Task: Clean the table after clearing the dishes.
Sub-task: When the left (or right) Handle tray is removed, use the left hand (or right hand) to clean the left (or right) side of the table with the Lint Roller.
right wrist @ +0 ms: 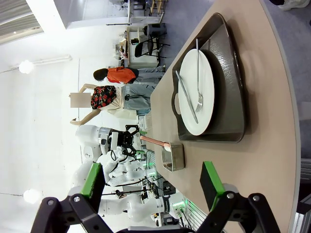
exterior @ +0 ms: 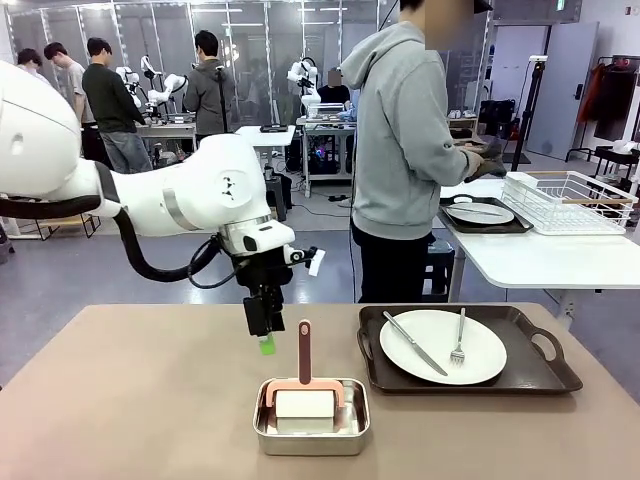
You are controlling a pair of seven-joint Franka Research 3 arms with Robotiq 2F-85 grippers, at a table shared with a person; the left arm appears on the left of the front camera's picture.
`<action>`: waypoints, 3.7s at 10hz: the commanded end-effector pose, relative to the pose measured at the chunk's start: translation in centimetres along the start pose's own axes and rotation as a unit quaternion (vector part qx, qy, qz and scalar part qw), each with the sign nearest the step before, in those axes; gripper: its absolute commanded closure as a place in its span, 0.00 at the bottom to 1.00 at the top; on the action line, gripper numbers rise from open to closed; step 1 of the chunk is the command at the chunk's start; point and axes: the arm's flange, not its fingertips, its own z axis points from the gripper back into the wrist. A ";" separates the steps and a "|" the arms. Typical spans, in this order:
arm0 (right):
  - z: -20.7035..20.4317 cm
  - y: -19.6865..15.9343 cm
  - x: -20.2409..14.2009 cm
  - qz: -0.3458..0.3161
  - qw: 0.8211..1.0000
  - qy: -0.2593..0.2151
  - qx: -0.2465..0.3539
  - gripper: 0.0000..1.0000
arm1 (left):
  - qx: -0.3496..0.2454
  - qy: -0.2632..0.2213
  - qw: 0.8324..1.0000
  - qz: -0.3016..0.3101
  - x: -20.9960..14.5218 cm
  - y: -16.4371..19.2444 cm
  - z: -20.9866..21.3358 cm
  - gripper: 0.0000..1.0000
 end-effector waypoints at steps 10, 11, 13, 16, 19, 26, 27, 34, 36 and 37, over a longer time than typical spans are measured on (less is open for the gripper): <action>0.1 0.4 -0.2 -0.002 1.000 -0.001 0.002 0.00 | -0.023 0.063 0.997 0.031 6.1 2.7 -2.2 0.00; 0.1 0.4 -0.2 -0.002 1.000 -0.001 0.002 0.00 | -0.030 0.070 0.997 0.033 6.1 2.8 -2.5 0.00; 0.1 0.4 -0.2 -0.002 1.000 -0.001 0.002 0.00 | -0.043 0.081 0.995 0.033 6.4 2.9 -3.1 0.00; 0.1 0.4 -0.2 -0.002 1.000 -0.001 0.002 0.00 | -0.050 0.082 0.995 0.037 6.5 3.1 -3.3 0.29; 0.1 0.4 -0.2 -0.002 1.000 -0.001 0.002 0.00 | -0.048 0.079 0.995 0.036 6.3 3.0 -3.1 0.57; 0.1 0.4 -0.2 -0.002 1.000 -0.001 0.002 0.00 | -0.046 0.077 0.995 0.040 6.3 2.9 -2.7 1.00; 0.1 0.4 -0.2 -0.002 1.000 -0.001 0.002 0.00 | -0.046 0.078 0.995 0.042 6.3 2.8 -2.5 0.98; 0.1 0.4 -0.2 -0.002 1.000 -0.001 0.002 0.00 | 0.130 -0.139 0.870 0.454 -6.0 -4.9 15.2 1.00; 0.1 0.4 -0.2 -0.002 1.000 -0.001 0.002 0.00 | 0.174 -0.242 0.752 0.587 -12.2 -5.3 15.5 1.00; 0.1 0.4 -0.2 -0.002 1.000 -0.001 0.002 0.00 | 0.163 -0.279 0.709 0.627 -14.7 -4.8 14.2 1.00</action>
